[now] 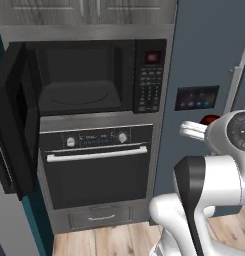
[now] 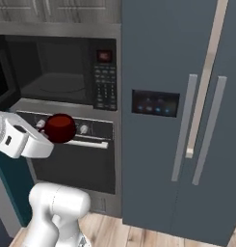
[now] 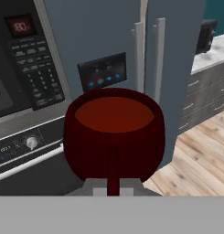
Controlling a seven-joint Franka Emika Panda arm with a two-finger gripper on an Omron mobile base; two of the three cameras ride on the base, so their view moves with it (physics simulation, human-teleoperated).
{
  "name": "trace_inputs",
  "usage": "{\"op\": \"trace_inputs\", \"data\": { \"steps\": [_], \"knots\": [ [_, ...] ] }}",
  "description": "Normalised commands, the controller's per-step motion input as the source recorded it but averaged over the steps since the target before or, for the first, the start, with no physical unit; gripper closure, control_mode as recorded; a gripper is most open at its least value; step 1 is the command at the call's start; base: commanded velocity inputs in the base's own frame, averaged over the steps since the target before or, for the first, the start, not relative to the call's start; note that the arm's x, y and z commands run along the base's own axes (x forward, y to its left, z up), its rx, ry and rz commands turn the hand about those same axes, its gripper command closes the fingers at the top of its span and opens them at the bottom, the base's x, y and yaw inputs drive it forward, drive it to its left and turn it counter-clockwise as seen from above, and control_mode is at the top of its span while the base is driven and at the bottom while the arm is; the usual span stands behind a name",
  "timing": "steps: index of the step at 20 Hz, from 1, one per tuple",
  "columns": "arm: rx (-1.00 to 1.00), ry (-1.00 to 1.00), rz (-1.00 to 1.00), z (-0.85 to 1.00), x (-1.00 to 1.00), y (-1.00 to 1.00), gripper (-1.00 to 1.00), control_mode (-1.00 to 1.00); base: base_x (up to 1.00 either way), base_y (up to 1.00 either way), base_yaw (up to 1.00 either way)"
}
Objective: Place the microwavable item in the microwave. Then, close the microwave door and press the start button.
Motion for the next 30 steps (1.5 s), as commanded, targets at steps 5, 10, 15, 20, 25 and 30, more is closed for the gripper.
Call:
{"op": "trace_inputs", "data": {
  "steps": [5,10,15,20,25,30],
  "knots": [
    [0.0,0.0,0.0,0.0,0.0,0.0,1.0,1.0,0.03,0.43,0.03],
    [0.0,0.0,0.0,0.0,0.0,0.0,1.0,1.0,0.0,0.39,0.03],
    [0.0,0.0,0.0,0.0,0.0,0.0,1.0,1.0,0.0,0.42,0.03],
    [0.0,0.0,0.0,0.0,0.0,0.0,1.0,1.0,0.0,0.32,0.03],
    [0.0,0.0,0.0,0.0,0.0,0.0,1.0,1.0,0.14,0.2,0.0],
    [0.0,0.0,0.0,0.0,0.0,0.0,1.0,1.0,0.09,0.0,0.0]
  ]
}}
